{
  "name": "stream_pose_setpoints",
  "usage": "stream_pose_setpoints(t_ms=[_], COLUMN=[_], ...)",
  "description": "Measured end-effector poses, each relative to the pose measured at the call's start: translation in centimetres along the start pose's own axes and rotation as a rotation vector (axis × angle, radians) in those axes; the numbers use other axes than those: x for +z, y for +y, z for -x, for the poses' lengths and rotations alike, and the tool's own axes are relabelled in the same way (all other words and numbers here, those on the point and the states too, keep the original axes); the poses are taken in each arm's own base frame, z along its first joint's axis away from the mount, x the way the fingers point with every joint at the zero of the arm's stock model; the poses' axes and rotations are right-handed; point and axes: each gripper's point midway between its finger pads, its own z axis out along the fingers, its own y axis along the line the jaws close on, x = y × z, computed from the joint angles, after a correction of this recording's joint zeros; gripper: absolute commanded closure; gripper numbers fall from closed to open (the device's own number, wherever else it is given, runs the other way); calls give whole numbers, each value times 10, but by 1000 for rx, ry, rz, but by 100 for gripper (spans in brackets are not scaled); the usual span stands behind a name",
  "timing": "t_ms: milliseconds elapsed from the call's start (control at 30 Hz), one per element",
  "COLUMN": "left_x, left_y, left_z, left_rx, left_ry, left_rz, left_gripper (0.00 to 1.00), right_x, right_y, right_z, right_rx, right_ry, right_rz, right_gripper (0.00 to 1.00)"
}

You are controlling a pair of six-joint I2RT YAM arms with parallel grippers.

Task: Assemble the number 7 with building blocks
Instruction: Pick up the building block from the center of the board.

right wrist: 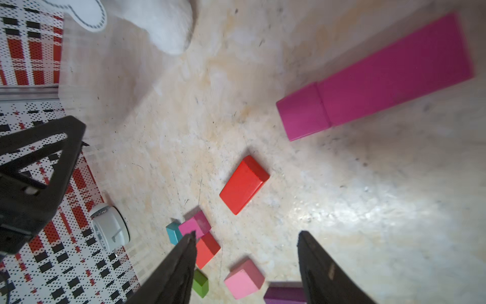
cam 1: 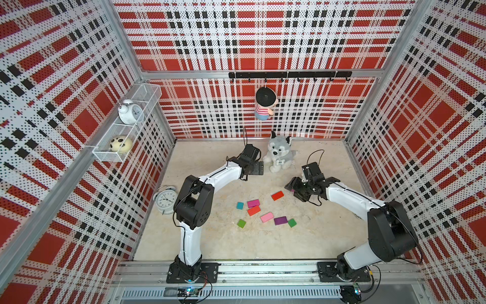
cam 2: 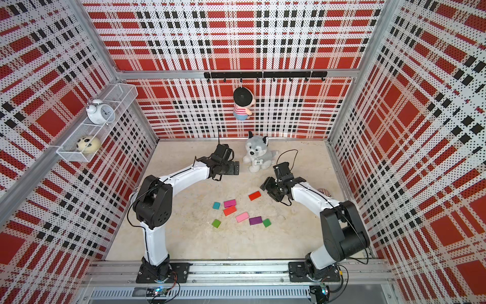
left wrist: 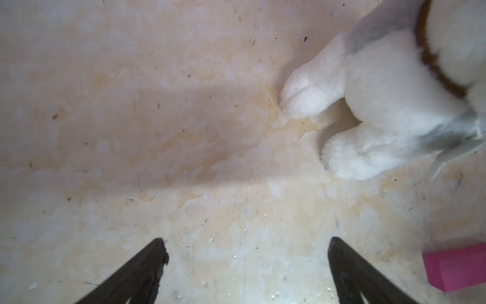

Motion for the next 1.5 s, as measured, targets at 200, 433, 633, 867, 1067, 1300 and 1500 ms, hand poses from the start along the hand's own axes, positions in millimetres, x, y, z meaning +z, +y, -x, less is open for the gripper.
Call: stream_pose_setpoints(t_ms=[200,433,633,867,1067,1300,1500], left_x=[1,-1,-5,0,-5,-7,-6], left_y=[7,20,23,29,46,54,51], left_z=[-1,-12,-6,-16,-13,-7,-7], left_rx=[122,208,208,201,162,131,128], left_ry=[-8,2,-30,-10,-16,-31,-29], left_rz=[44,66,48,27,15,-7,-26], left_gripper=[2,2,2,2,2,2,2], right_x=[32,46,50,64,66,73,71], right_y=[25,14,15,10,-7,-2,-13], right_z=[-16,-25,-24,-20,-29,-23,-23], right_rx=[104,212,247,221,216,172,89], right_ry=[63,107,118,136,174,183,194], right_rz=[-31,-134,-185,-265,-341,-356,-410], right_gripper=[37,39,39,42,42,53,59])
